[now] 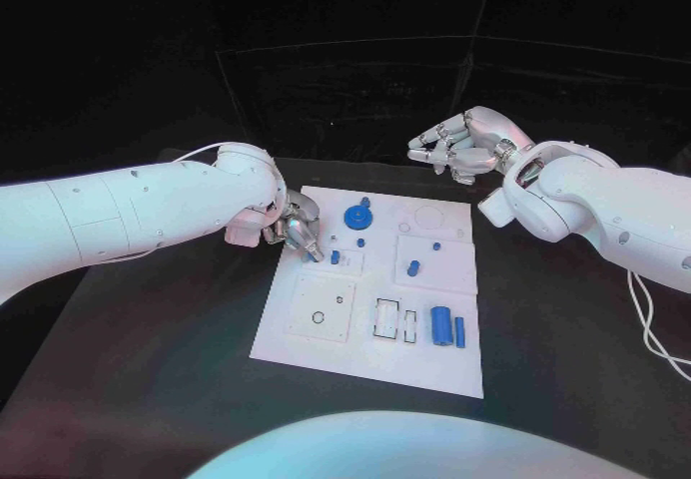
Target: Assemble the parts on the task board
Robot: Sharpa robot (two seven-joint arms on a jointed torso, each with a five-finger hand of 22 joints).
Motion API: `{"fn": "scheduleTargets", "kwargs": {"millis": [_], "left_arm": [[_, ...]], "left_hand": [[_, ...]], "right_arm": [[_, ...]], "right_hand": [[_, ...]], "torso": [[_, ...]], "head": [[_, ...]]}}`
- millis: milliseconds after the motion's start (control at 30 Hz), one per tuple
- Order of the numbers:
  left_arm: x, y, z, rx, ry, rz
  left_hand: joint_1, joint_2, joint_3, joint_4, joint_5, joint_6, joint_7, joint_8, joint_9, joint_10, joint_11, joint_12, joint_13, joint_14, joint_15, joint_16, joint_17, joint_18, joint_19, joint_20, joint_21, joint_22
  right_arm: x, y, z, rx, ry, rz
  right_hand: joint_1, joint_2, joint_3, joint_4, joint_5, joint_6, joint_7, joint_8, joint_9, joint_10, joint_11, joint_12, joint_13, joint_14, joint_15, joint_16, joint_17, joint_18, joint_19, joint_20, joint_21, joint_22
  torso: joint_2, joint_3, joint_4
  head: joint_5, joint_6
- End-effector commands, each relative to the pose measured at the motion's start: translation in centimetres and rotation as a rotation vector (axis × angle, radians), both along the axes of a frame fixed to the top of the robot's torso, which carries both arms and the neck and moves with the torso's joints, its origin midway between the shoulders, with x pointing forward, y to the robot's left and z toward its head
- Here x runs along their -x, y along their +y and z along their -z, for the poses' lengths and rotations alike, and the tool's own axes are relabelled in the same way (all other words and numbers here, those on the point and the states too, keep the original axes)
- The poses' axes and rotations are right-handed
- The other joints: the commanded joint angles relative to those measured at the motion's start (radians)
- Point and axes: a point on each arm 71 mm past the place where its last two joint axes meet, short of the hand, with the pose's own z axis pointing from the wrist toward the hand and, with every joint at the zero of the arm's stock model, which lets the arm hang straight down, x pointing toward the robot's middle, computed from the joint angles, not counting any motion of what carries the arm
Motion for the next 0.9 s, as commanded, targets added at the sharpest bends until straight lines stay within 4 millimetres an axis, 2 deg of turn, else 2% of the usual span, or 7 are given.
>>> {"fn": "scheduleTargets", "kwargs": {"millis": [33, 267, 900], "left_arm": [[0.24, 0.13, 0.35, -0.019, 0.040, 0.008], [0.28, 0.09, 0.32, -0.014, 0.044, 0.008], [-0.50, 0.02, 0.24, -0.020, 0.068, -0.007]], "left_hand": [[0.007, 0.001, 0.111, -0.119, 0.006, 0.006, -0.003, 0.006, 0.001, 0.009, -0.001, 0.007, 0.002, 0.104, 0.002, 0.003, 0.263, -0.002, 0.008, 0.000, 0.003, 0.003], [0.007, 0.001, 0.111, -0.119, 0.008, 0.007, -0.003, 0.006, 0.001, 0.009, -0.002, 0.007, 0.002, 0.104, 0.002, 0.003, 0.263, -0.002, 0.008, 0.000, 0.003, 0.003], [-0.012, 0.007, 0.120, -0.116, 0.018, 0.013, -0.006, 0.018, 0.013, 0.018, -0.004, 0.014, 0.009, 0.104, 0.000, 0.003, 0.263, -0.003, 0.011, -0.001, 0.009, 0.010]], "right_arm": [[0.02, 0.12, -0.15, -0.007, -0.004, -0.012], [0.01, 0.17, -0.14, -0.007, -0.003, -0.013], [-0.06, 0.33, -0.10, -0.007, -0.002, -0.015]], "right_hand": [[0.001, 0.006, -0.007, -0.001, 0.003, -0.007, 0.003, 0.005, 0.001, -0.006, 0.002, -0.005, -0.001, 0.017, 0.004, -0.004, 0.001, 0.020, -0.007, 0.000, -0.006, -0.001], [0.001, 0.006, -0.007, -0.001, 0.003, -0.007, 0.003, 0.005, 0.001, -0.006, 0.002, -0.005, -0.001, 0.017, 0.004, -0.004, 0.001, 0.020, -0.007, 0.000, -0.006, -0.001], [0.001, 0.006, -0.007, -0.001, 0.003, -0.007, 0.003, 0.005, 0.001, -0.006, 0.002, -0.005, -0.001, 0.017, 0.004, -0.004, 0.001, 0.020, -0.007, 0.000, -0.006, -0.001]], "torso": [[0.000, 0.0003, 0.0000], [0.000, -0.0002, 0.0007], [0.000, 0.0015, 0.0001]], "head": [[0.001, -0.001], [0.000, -0.002], [0.000, -0.006]]}}
